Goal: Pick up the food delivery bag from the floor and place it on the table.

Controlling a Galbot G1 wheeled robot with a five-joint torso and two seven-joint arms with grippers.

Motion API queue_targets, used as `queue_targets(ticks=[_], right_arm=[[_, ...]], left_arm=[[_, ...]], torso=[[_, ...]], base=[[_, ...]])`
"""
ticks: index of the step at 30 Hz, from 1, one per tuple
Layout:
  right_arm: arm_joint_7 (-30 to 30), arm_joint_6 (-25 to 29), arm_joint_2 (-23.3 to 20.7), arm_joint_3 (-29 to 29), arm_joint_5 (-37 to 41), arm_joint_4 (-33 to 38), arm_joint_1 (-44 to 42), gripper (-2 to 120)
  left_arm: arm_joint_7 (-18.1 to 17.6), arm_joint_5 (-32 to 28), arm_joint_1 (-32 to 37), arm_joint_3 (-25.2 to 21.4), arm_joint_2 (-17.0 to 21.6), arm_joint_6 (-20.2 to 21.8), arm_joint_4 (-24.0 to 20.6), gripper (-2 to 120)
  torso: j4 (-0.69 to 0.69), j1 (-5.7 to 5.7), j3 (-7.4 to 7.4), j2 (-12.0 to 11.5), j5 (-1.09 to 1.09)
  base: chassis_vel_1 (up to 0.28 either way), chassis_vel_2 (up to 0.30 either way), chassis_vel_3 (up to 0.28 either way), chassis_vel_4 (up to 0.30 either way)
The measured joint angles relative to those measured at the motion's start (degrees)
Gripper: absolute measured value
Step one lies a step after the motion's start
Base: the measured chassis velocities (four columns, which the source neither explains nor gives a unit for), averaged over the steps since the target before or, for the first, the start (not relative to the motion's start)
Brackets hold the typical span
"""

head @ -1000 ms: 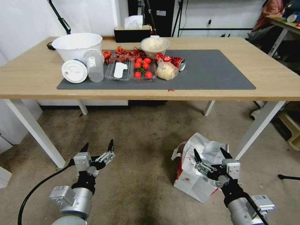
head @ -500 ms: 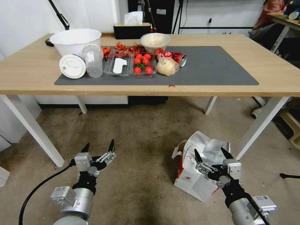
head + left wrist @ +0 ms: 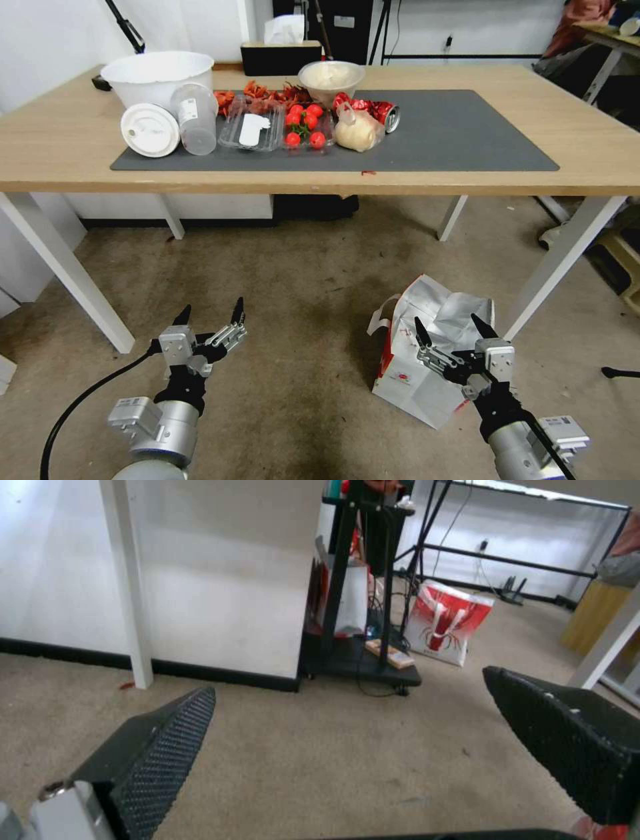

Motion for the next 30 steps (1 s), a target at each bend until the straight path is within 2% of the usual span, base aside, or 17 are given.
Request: queue_targets(ticks=[14, 30], right_arm=[[0.0, 0.09, 0.06, 0.05, -0.07, 0.01, -0.06, 100], [0.0, 0.2, 0.18, 0.17, -0.11, 0.18, -0.13, 100]], left_arm=[[-0.11, 0.0, 0.02, -0.14, 0.16, -0.05, 0.01, 100], [-0.21, -0.08, -0.09, -0.27, 0.29, -0.24, 0.04, 100]], torso=[[0.0, -0.57, -2.05, -2.63, 0.0], [0.0, -1.29, -5.28, -6.56, 0.0]], base=[[0.0, 0.0, 0.0, 0.0], [0.0, 0.0, 0.0, 0.0]])
